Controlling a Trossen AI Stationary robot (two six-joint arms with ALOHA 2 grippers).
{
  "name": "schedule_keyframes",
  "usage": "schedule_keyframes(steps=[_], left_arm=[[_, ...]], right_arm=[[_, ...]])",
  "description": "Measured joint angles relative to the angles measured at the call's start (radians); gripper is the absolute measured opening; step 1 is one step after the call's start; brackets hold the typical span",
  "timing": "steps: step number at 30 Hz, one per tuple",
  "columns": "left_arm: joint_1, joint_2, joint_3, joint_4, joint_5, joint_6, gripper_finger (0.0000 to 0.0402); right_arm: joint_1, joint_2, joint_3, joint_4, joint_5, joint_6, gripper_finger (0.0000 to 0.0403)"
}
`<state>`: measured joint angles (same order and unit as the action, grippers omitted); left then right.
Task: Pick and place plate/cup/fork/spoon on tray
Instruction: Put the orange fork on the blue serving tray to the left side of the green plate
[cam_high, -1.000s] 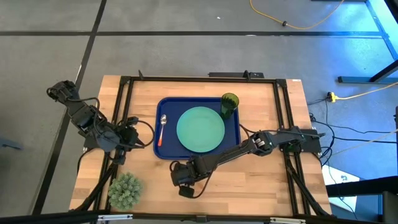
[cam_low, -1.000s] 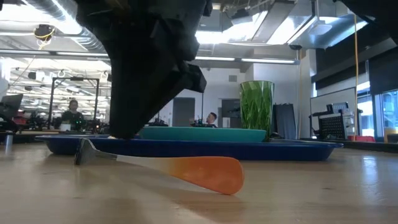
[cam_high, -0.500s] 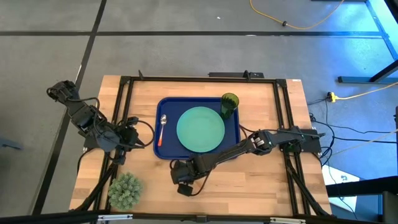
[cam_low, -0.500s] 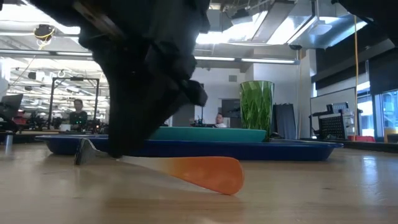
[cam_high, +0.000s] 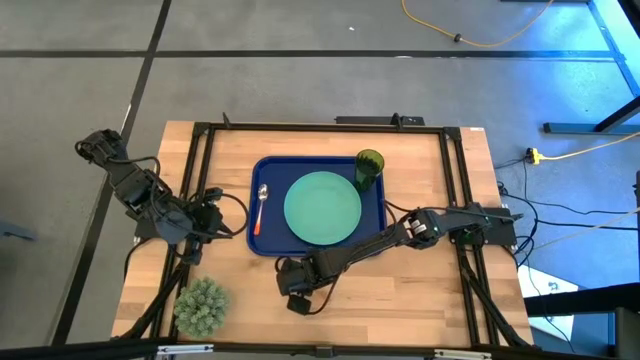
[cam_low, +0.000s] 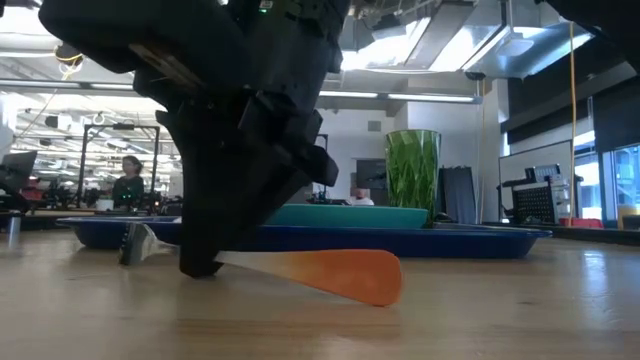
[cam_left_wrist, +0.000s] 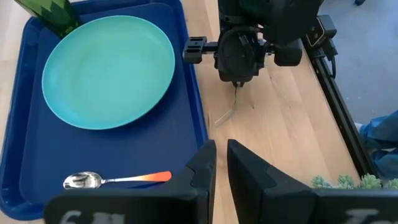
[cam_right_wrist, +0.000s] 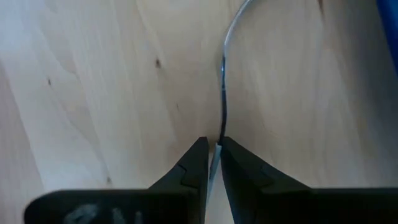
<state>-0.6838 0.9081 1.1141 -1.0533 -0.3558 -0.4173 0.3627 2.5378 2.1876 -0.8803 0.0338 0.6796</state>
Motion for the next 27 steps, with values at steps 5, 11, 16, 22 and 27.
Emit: schedule_keyframes(steps=[5, 11, 16, 22, 27], left_arm=[[0.0, 0.0, 0.0, 0.0, 0.001, 0.0, 0.0034], [0.0, 0.0, 0.0, 0.0, 0.002, 0.0, 0.0033], [0.0, 0.0, 0.0, 0.0, 0.002, 0.001, 0.0033], [0.0, 0.0, 0.0, 0.0, 0.002, 0.001, 0.0033], [0.0, 0.0, 0.0, -0.001, 0.002, 0.002, 0.0033]], right_arm=[[0.002, 0.0, -0.001, -0.001, 0.043, 0.001, 0.0015], [0.005, 0.002, 0.0, 0.002, 0.086, 0.035, 0.0007], [0.015, 0.011, 0.038, -0.024, 0.227, 0.05, 0.0006], [0.039, 0.011, 0.06, -0.063, 0.313, 0.041, 0.0006], [0.054, 0.01, 0.098, -0.102, 0.313, 0.023, 0.0006]])
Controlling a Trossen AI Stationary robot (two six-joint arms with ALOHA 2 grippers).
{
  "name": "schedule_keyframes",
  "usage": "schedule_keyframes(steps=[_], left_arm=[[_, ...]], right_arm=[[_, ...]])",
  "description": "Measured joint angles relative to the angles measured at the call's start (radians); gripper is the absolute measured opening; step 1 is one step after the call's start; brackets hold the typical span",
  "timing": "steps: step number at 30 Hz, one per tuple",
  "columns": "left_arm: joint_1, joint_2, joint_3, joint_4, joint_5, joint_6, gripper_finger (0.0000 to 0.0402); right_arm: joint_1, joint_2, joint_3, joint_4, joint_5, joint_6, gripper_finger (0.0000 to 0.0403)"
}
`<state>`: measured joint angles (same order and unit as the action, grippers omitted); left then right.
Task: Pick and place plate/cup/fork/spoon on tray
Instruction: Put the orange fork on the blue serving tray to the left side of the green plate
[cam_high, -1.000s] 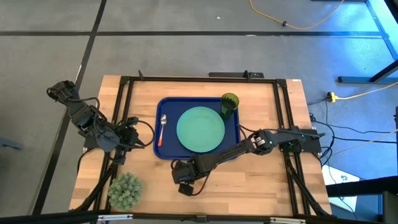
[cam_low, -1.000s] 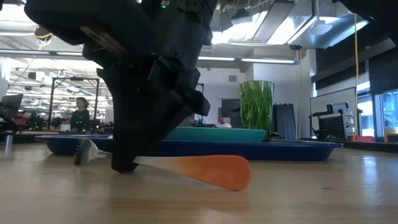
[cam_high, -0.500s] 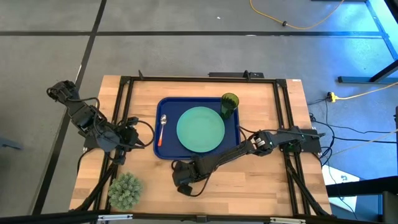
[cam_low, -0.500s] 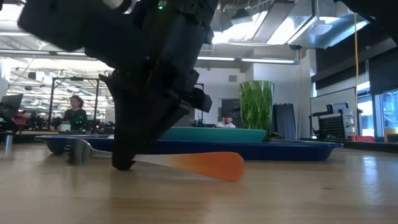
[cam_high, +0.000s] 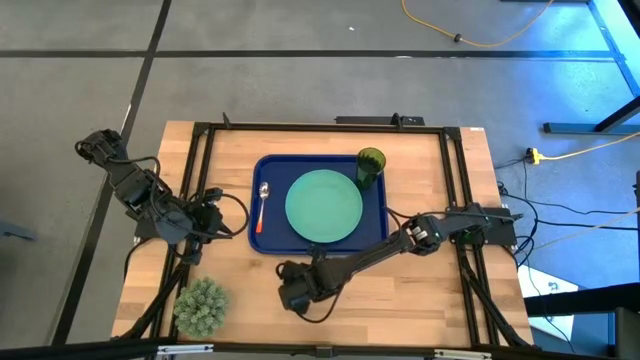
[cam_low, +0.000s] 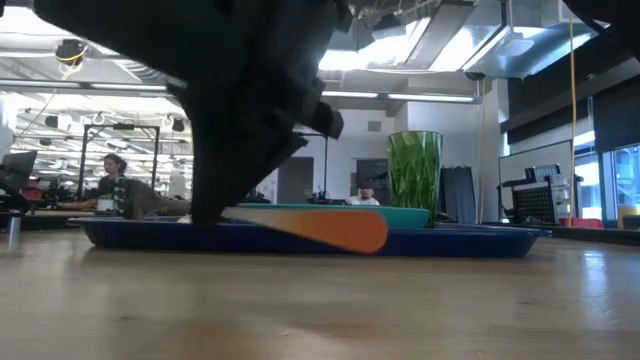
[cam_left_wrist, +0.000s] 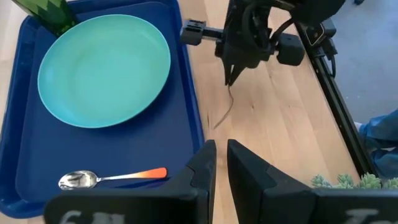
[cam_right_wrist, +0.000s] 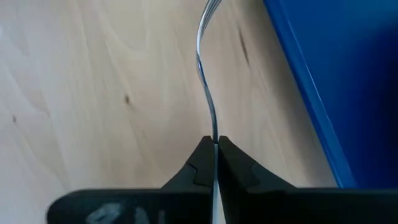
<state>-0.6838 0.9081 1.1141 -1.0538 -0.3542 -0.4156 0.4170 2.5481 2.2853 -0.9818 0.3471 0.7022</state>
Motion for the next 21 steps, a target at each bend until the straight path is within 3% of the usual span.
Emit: schedule_keyframes(steps=[7, 21], left_arm=[[0.0, 0.0, 0.0, 0.0, 0.0, 0.001, 0.0033], [0.0, 0.0, 0.0, 0.0, 0.0, 0.006, 0.0034]], right_arm=[[0.005, -0.001, 0.067, -0.145, 0.037, 0.029, 0.0004], [0.037, -0.005, 0.07, -0.414, 0.131, 0.05, 0.0004]])
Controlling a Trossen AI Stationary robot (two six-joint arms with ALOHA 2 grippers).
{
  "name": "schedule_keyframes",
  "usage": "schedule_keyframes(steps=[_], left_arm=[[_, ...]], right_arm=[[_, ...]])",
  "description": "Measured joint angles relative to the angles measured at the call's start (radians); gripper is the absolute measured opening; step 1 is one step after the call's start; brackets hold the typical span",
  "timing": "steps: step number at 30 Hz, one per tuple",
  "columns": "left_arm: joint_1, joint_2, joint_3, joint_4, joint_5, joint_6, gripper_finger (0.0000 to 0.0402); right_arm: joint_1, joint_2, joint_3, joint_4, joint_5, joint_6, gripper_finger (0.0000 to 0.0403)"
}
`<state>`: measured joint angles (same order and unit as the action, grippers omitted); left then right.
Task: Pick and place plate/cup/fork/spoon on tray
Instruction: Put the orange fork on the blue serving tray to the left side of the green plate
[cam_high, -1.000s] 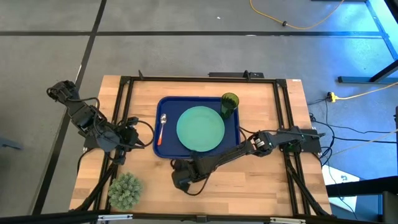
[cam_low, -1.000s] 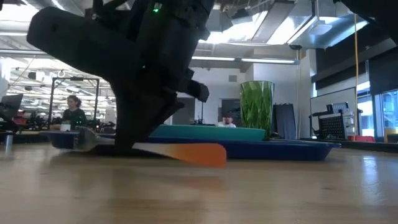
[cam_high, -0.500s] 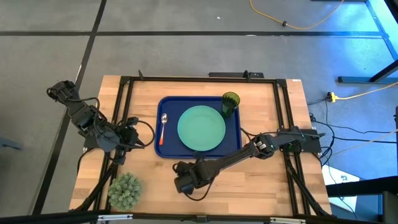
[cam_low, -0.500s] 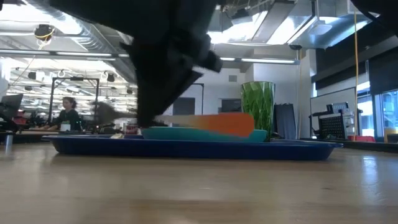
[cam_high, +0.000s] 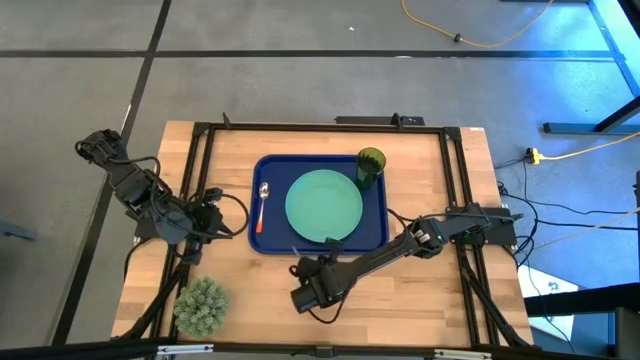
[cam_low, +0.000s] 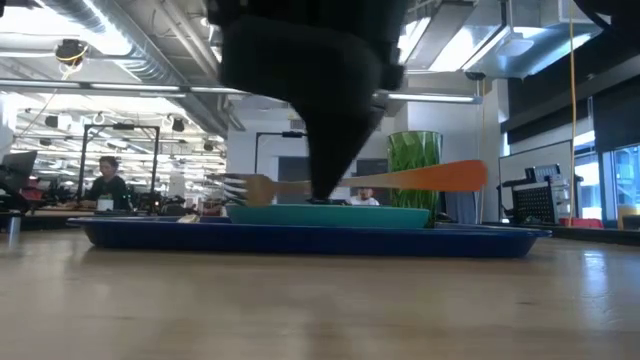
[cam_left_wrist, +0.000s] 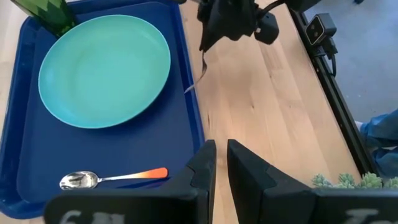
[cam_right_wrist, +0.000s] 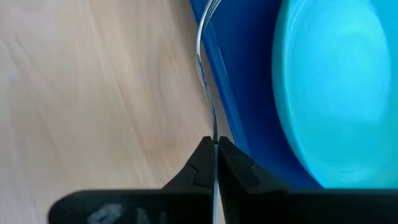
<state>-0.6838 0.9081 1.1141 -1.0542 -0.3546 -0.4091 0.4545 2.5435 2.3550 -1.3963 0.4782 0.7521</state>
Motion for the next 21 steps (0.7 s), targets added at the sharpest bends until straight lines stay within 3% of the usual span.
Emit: schedule_keyframes(steps=[13, 16, 21], left_arm=[[0.0, 0.0, 0.0, 0.0, 0.0, 0.0, 0.0034], [0.0, 0.0, 0.0, 0.0, 0.0, -0.001, 0.0034], [0.0, 0.0, 0.0, 0.0, 0.0, -0.008, 0.0034]], right_arm=[[0.086, 0.0, -0.02, -0.066, 0.127, -0.204, 0.0005], [0.095, 0.002, -0.035, -0.056, 0.169, -0.188, 0.0006], [0.093, 0.003, -0.077, -0.053, 0.143, -0.1, 0.0005]])
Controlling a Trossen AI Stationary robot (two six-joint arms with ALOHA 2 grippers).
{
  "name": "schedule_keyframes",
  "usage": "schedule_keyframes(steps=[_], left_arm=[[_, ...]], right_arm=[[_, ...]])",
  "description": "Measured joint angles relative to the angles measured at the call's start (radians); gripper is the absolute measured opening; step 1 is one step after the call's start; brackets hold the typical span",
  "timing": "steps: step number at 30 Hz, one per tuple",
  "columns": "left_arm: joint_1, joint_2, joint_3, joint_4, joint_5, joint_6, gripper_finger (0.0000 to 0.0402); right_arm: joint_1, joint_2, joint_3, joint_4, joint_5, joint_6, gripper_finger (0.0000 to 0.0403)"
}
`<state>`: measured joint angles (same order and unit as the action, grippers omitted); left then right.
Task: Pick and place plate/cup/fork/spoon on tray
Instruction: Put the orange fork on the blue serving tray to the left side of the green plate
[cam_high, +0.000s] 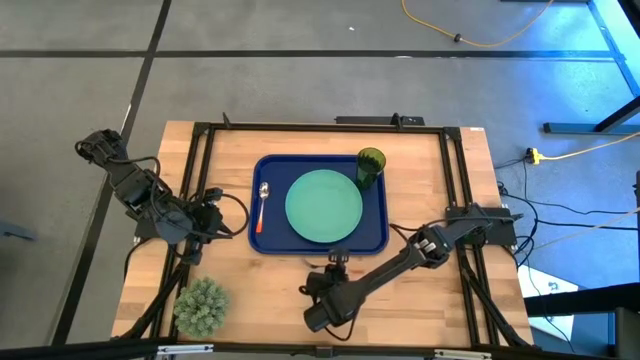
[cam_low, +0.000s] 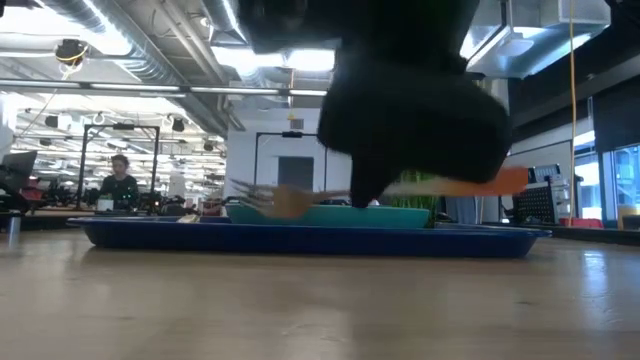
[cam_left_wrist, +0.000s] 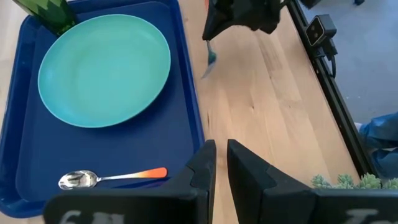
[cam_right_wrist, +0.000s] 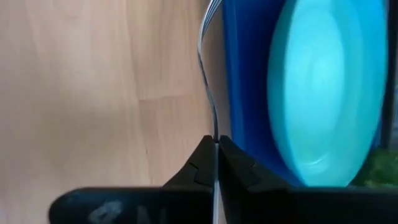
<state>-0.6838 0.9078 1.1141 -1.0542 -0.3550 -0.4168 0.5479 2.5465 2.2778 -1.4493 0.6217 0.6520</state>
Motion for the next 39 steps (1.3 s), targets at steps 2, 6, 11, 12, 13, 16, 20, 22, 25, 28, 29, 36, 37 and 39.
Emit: schedule_keyframes(steps=[2, 6, 11, 12, 13, 16, 20, 22, 25, 28, 29, 36, 37, 39], left_arm=[[0.0, 0.0, 0.0, 0.0, 0.0, 0.0, 0.0034], [0.0, 0.0, 0.0, 0.0, 0.0, 0.0, 0.0034], [0.0, 0.0, 0.0, 0.0, 0.0, 0.0, 0.0034], [0.0, 0.0, 0.0, 0.0, 0.0, 0.0, 0.0034], [0.0, 0.0, 0.0, 0.0, 0.0, 0.0, 0.0034], [0.0, 0.0, 0.0, 0.0, 0.0, 0.0, 0.0034], [0.0, 0.001, 0.0, 0.0, 0.0, 0.0, 0.0034], [0.0, 0.001, 0.0, 0.0, 0.0, 0.0, 0.0034], [0.0, 0.001, 0.0, 0.0, -0.001, 0.0, 0.0034], [0.0, 0.001, 0.0, 0.0, -0.001, 0.0, 0.0034], [0.0, 0.001, 0.0, 0.0, -0.001, 0.0, 0.0034], [0.0, 0.001, 0.0, 0.0, -0.002, 0.0, 0.0034], [0.0, 0.001, 0.0, 0.0, -0.002, 0.0, 0.0034], [0.0, 0.001, 0.0, 0.0, -0.002, 0.0, 0.0034]], right_arm=[[-0.001, 0.0, -0.022, 0.0, -0.028, 0.034, 0.0004], [0.011, 0.0, -0.065, -0.003, -0.04, 0.047, 0.0005], [0.02, 0.0, -0.121, 0.001, -0.039, 0.047, 0.0005], [0.021, 0.0, -0.129, 0.0, -0.033, 0.046, 0.0005], [0.021, 0.0, -0.137, 0.0, -0.031, 0.046, 0.0006], [0.02, 0.0, -0.159, 0.004, -0.025, 0.047, 0.0006], [0.02, -0.001, -0.188, 0.027, -0.045, 0.051, 0.0013], [0.02, -0.004, -0.2, 0.04, -0.053, 0.051, 0.0023], [0.02, -0.005, -0.205, 0.052, -0.057, 0.052, 0.0038], [0.02, -0.005, -0.204, 0.052, -0.061, 0.06, 0.0045], [0.02, -0.005, -0.199, 0.047, -0.063, 0.072, 0.0047], [0.021, 0.001, -0.135, 0.023, -0.08, 0.079, 0.005], [0.022, 0.001, -0.125, 0.016, -0.077, 0.079, 0.005], [0.024, 0.002, -0.096, 0.008, -0.077, 0.08, 0.005]])
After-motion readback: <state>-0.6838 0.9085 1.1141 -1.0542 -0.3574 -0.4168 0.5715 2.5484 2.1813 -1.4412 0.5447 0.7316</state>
